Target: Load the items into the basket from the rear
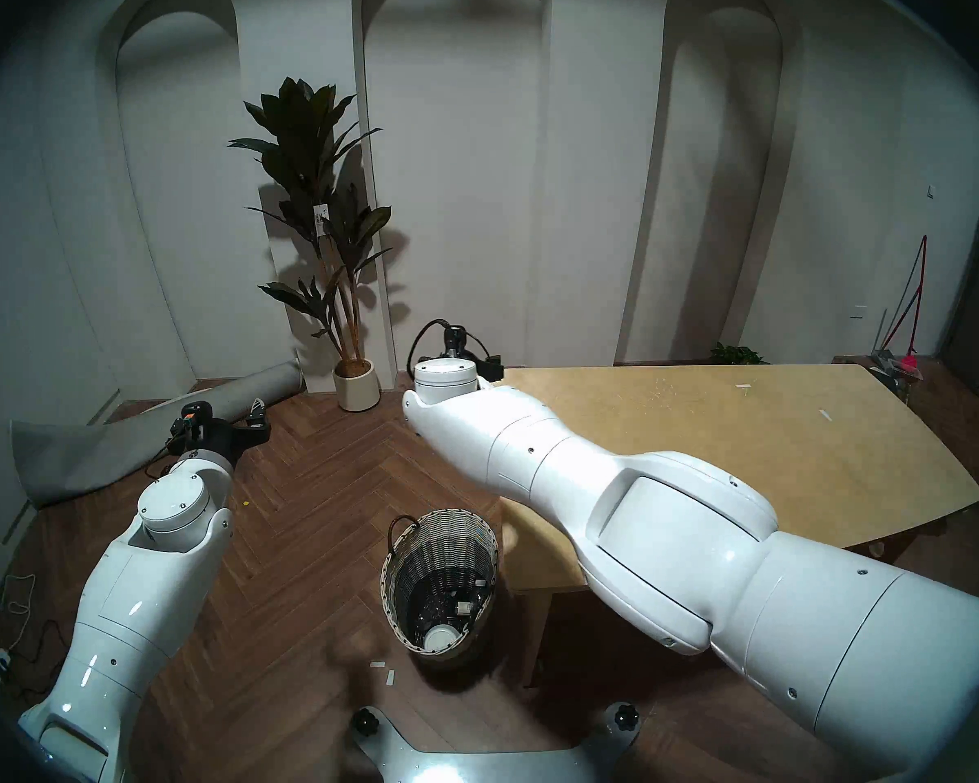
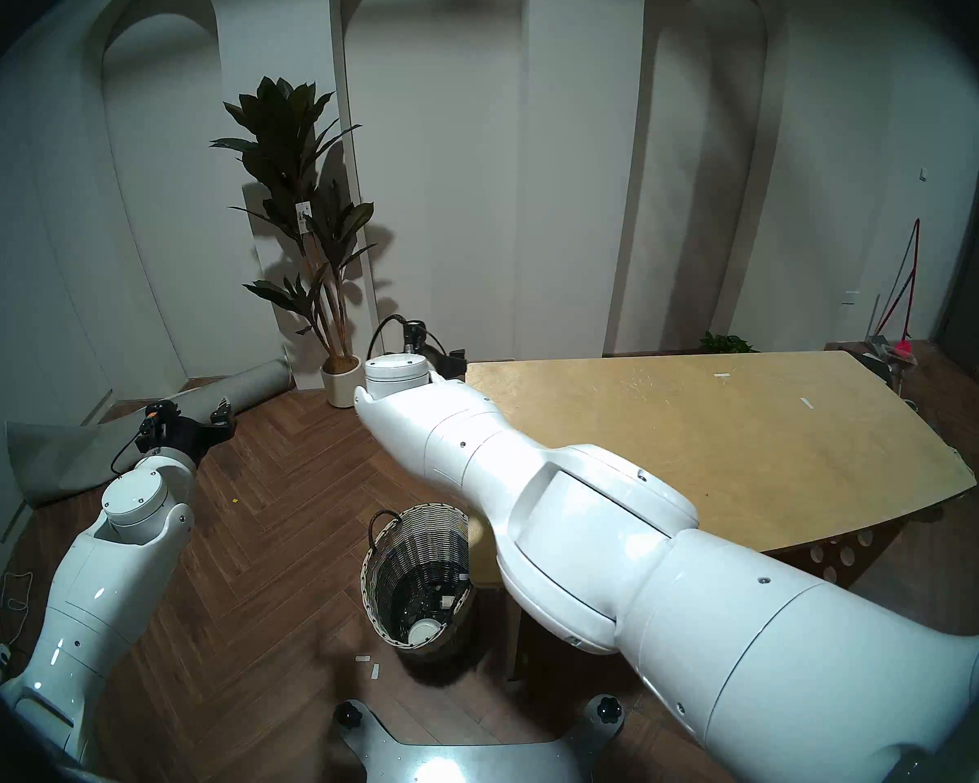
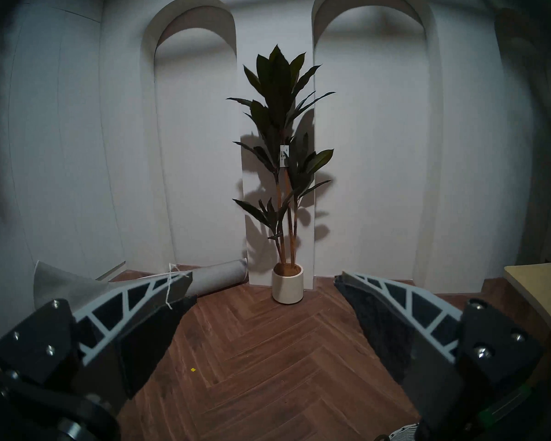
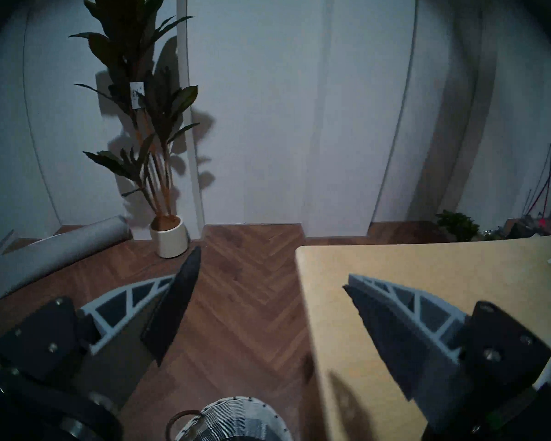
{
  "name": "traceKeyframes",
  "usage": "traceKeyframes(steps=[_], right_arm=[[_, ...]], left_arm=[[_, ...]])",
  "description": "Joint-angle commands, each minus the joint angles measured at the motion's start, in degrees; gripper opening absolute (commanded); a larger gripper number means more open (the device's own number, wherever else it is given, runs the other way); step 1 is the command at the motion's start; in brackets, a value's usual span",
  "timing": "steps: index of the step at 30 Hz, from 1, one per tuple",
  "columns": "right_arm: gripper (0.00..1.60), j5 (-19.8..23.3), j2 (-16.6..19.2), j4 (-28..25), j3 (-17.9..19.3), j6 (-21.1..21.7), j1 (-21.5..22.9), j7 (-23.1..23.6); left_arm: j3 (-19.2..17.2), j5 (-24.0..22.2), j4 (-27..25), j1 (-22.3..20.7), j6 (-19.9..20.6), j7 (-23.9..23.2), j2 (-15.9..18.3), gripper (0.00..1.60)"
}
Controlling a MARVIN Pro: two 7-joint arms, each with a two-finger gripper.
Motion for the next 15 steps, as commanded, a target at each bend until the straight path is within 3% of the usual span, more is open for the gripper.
traceKeyframes(steps=[1,15], right_arm=[[1.60,-1.45,5.73,-0.91,-0.32,-1.40,-0.10,-0.65],[1.60,-1.73,13.01,-1.81,0.28,-3.45,-0.54,-0.70]], left_arm=[[1.07,0.83,-2.30,-2.31,-1.27,-0.96,-0.13,1.60],[5.73,2.10,-4.38,-5.42,-1.41,-3.04,-1.55,1.60]])
